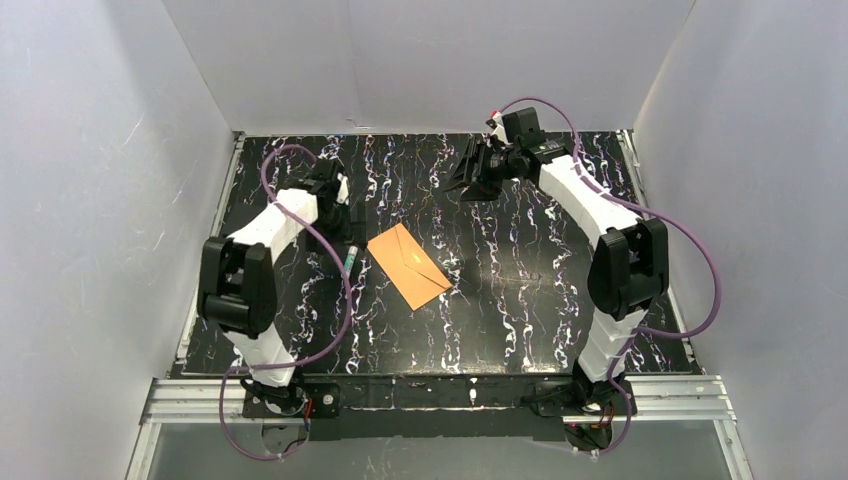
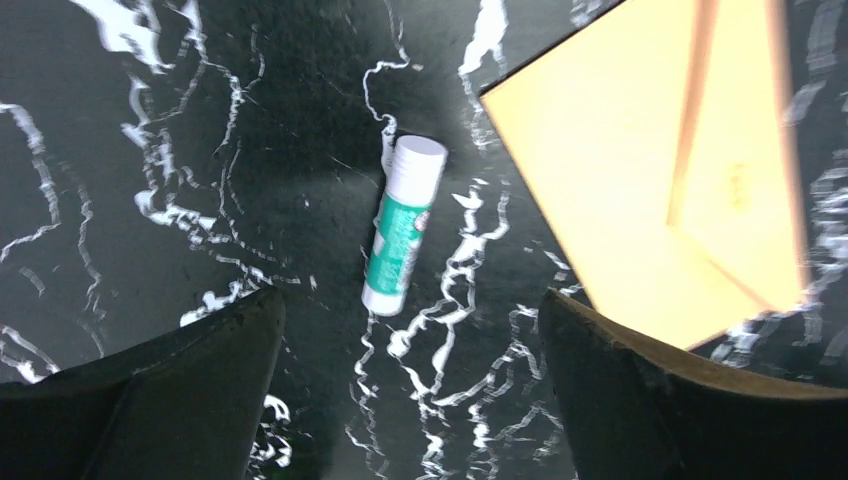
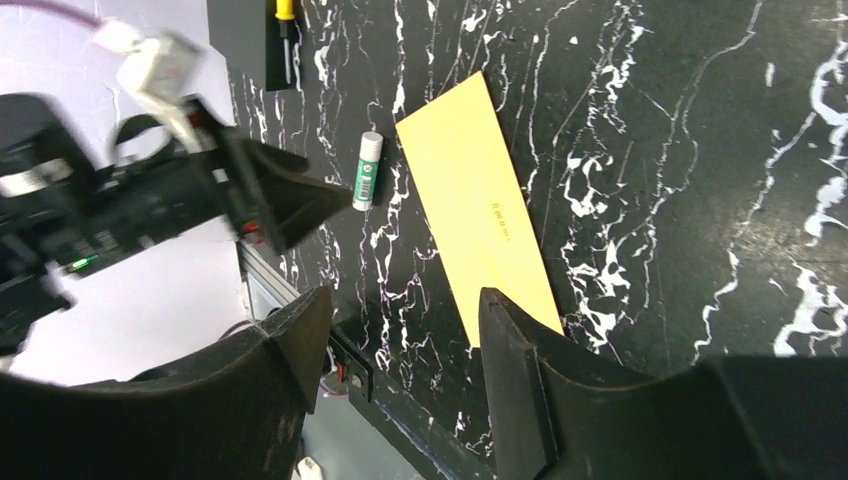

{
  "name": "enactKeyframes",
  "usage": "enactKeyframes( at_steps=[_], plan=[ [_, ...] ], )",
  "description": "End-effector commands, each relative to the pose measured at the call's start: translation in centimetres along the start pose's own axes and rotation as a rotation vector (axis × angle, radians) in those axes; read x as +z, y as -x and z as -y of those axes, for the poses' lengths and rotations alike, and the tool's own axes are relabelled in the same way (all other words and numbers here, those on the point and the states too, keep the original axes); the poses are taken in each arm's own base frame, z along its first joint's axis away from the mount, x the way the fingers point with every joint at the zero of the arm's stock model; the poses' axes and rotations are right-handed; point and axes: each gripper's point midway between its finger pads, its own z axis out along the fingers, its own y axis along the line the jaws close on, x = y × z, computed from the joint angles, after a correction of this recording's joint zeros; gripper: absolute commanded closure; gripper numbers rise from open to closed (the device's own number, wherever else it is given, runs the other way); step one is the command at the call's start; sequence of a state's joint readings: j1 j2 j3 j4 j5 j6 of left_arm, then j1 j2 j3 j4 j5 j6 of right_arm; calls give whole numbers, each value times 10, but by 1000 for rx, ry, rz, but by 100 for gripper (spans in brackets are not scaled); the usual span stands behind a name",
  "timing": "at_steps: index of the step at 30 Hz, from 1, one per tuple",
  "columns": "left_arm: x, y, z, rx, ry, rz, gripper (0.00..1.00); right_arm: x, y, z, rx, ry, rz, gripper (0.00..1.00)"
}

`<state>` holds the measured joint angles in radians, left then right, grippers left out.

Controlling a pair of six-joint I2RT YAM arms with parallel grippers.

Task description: Place the letter into the envelope and seal it

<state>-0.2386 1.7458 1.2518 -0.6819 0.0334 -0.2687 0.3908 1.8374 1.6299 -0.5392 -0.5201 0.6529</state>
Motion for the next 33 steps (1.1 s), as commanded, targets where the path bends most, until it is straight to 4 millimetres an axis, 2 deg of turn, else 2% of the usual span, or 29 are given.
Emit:
enactKeyframes(
  at_steps=[1, 4, 6, 7, 9, 12, 14, 17, 19, 22, 26, 30, 33],
  plan=[
    [-93, 29, 1, -38, 4, 223, 2, -25, 17, -4, -57, -33, 53, 36],
    [-143, 36, -13, -107, 82, 315, 2, -40, 29, 5, -147, -111, 142, 32],
    [-169, 35, -18, -156, 104, 357, 2, -55, 36, 21, -201, -226, 208, 16],
    [-180, 33, -17, -159, 90, 372, 2, -67, 39, 29, -225, -297, 240, 3],
    [-200, 30, -15, -158, 58, 427, 2, -97, 46, 45, -266, -452, 317, 1],
    [-238, 25, -21, -175, 44, 552, 2, -157, 56, 53, -299, -638, 496, 1],
    [-272, 23, -20, -156, 3, 663, 2, -197, 57, 47, -307, -693, 623, 1],
    [-324, 14, -21, -151, -56, 846, 2, -246, 52, 25, -352, -672, 784, 1],
    [-346, 6, -27, -171, -62, 931, 2, -285, 46, 10, -356, -668, 902, 1],
    [-367, -9, -36, -183, -61, 1009, 2, -325, 33, -2, -354, -669, 1003, 1],
    [-386, -29, -46, -169, -47, 1081, 2, -345, 20, -9, -349, -649, 1041, 1],
    [-406, -43, -54, -152, -28, 1123, 2, -341, 11, -18, -338, -570, 1020, 1],
    [-412, -47, -53, -124, -30, 1135, 2, -336, 8, -22, -317, -527, 1006, 1]
  ],
)
